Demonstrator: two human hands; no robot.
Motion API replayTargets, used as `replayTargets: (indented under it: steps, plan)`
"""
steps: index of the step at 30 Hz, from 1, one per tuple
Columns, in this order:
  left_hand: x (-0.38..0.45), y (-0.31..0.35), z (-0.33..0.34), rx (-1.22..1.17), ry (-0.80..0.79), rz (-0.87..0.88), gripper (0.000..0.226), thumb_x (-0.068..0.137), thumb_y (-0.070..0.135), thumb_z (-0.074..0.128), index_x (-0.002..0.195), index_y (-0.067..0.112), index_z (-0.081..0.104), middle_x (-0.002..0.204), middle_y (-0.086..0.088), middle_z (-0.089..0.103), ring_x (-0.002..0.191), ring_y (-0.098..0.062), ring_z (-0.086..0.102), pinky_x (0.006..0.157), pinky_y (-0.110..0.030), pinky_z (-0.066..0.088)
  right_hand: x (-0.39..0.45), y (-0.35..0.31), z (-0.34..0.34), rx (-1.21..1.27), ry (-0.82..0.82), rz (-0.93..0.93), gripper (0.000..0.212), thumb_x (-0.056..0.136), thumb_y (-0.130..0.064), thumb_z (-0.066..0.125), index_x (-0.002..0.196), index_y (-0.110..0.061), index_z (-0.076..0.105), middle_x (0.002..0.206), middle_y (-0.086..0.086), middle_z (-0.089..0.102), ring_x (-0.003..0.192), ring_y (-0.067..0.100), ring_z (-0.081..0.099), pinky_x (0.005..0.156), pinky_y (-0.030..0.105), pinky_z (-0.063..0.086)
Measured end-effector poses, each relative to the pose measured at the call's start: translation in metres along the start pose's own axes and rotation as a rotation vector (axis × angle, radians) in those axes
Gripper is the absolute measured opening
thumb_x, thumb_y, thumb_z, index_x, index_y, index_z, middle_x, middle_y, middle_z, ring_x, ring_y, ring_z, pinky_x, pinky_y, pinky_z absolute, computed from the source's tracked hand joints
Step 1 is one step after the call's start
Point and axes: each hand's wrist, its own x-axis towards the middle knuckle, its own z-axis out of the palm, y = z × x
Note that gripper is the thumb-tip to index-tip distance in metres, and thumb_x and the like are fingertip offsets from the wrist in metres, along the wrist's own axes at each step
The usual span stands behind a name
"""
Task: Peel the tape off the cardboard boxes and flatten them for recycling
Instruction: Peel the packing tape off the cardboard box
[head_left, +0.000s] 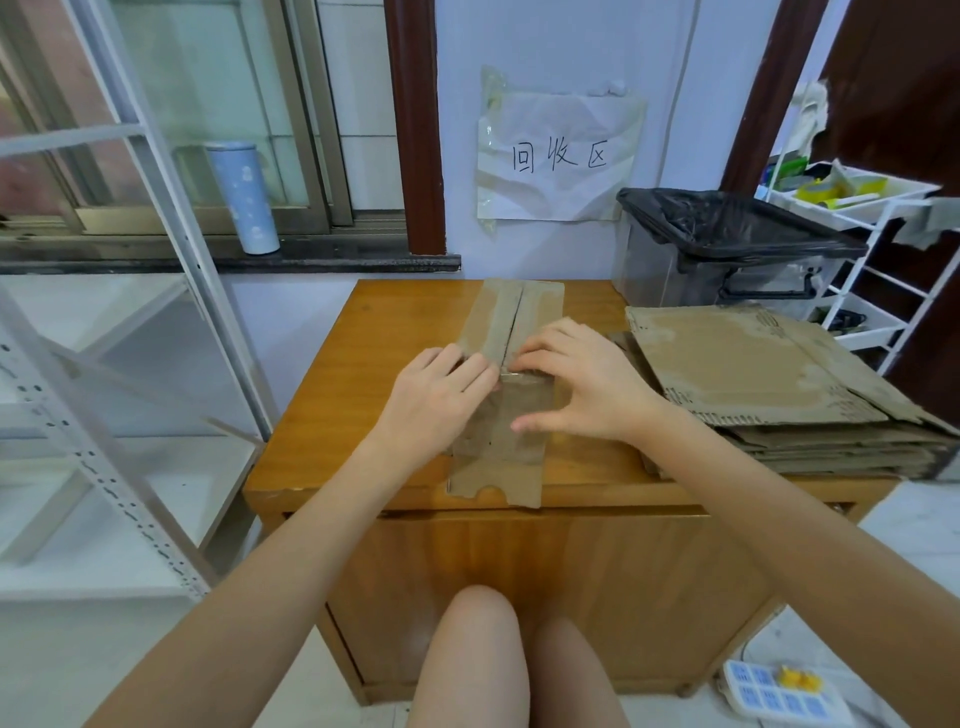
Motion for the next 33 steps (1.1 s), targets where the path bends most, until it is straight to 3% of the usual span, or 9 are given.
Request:
replayTargets:
  steps: [4,7,12,17,20,25,29,31,33]
  plan:
    - [0.002,0.003,0.002,0.022,0.019,-0.004,0.010,0.092,0.008,0.060,0.089,0.007,0.069,0.080,-0.004,0.063,0.071,-0.022,0.057,0.068,-0.029,0.043,0.001,-0.005,0.005,-0.051,0.117,-0.031,0.030,0.090,-0.031,0.053,0.092,-0.009,0.074,0.089,0.003,0.072,0.079,0.021,0.065,0.065,0.035,0.056]
    - [0.002,0.009,0.001,0.030,0.031,-0.056,0.010,0.092,0.013,0.063,0.088,0.008,0.070,0.078,-0.003,0.063,0.071,-0.021,0.057,0.069,-0.027,0.042,-0.001,-0.008,0.008,-0.022,0.156,0.040,0.029,0.092,-0.028,0.052,0.087,-0.009,0.073,0.081,0.002,0.072,0.070,0.020,0.066,0.059,0.036,0.055]
    - [0.005,0.012,-0.004,-0.033,-0.069,-0.183,0.029,0.096,0.034,0.055,0.085,0.010,0.068,0.078,-0.003,0.062,0.070,-0.019,0.055,0.055,-0.025,0.045,0.002,-0.009,0.009,0.026,0.204,0.115,0.026,0.090,-0.025,0.054,0.082,-0.009,0.073,0.074,0.001,0.071,0.066,0.018,0.065,0.057,0.035,0.055]
    - [0.014,0.008,-0.007,-0.024,-0.087,-0.130,0.027,0.097,0.024,0.054,0.077,0.012,0.065,0.071,-0.002,0.058,0.064,-0.018,0.050,0.050,-0.024,0.034,0.002,-0.012,0.008,0.081,0.246,0.214,0.010,0.086,-0.016,0.066,0.082,-0.011,0.073,0.073,-0.001,0.071,0.066,0.015,0.065,0.060,0.032,0.054]
    - [0.017,0.002,-0.008,-0.037,-0.135,-0.105,0.015,0.091,0.015,0.064,0.077,0.010,0.064,0.068,-0.002,0.057,0.061,-0.018,0.048,0.045,-0.024,0.032,0.004,-0.014,0.003,0.119,0.195,0.311,0.010,0.089,-0.019,0.065,0.088,-0.013,0.074,0.078,-0.002,0.071,0.072,0.014,0.065,0.068,0.037,0.055]
    - [0.024,-0.012,-0.013,-0.141,-0.268,-0.119,0.033,0.097,0.025,0.043,0.077,0.010,0.064,0.068,-0.004,0.059,0.058,-0.019,0.052,0.041,-0.029,0.040,0.007,-0.014,-0.007,0.106,0.020,0.289,0.018,0.090,-0.031,0.062,0.101,-0.017,0.068,0.095,-0.006,0.067,0.089,0.011,0.060,0.080,0.035,0.052]
    - [0.044,-0.019,-0.023,-0.184,-0.435,-0.141,0.031,0.096,0.031,0.044,0.081,0.011,0.061,0.067,0.000,0.058,0.057,-0.018,0.048,0.046,-0.028,0.036,0.007,-0.010,-0.010,0.043,-0.115,0.279,0.043,0.079,-0.046,0.069,0.110,-0.017,0.062,0.106,-0.002,0.061,0.098,0.014,0.053,0.084,0.033,0.048]
    - [0.051,-0.020,-0.025,-0.200,-0.566,-0.177,0.028,0.100,0.033,0.041,0.091,0.013,0.057,0.076,0.002,0.053,0.068,-0.017,0.047,0.058,-0.030,0.038,0.005,-0.010,-0.008,0.044,-0.012,0.328,0.037,0.078,-0.042,0.072,0.102,-0.014,0.065,0.105,0.001,0.060,0.096,0.016,0.051,0.082,0.036,0.048]
    - [0.052,-0.021,-0.027,-0.212,-0.584,-0.226,0.026,0.102,0.034,0.037,0.093,0.015,0.053,0.079,0.003,0.048,0.074,-0.018,0.051,0.064,-0.030,0.040,0.003,-0.013,-0.005,-0.029,0.131,0.397,0.032,0.078,-0.042,0.073,0.094,-0.015,0.068,0.099,0.000,0.059,0.090,0.013,0.046,0.071,0.033,0.046]
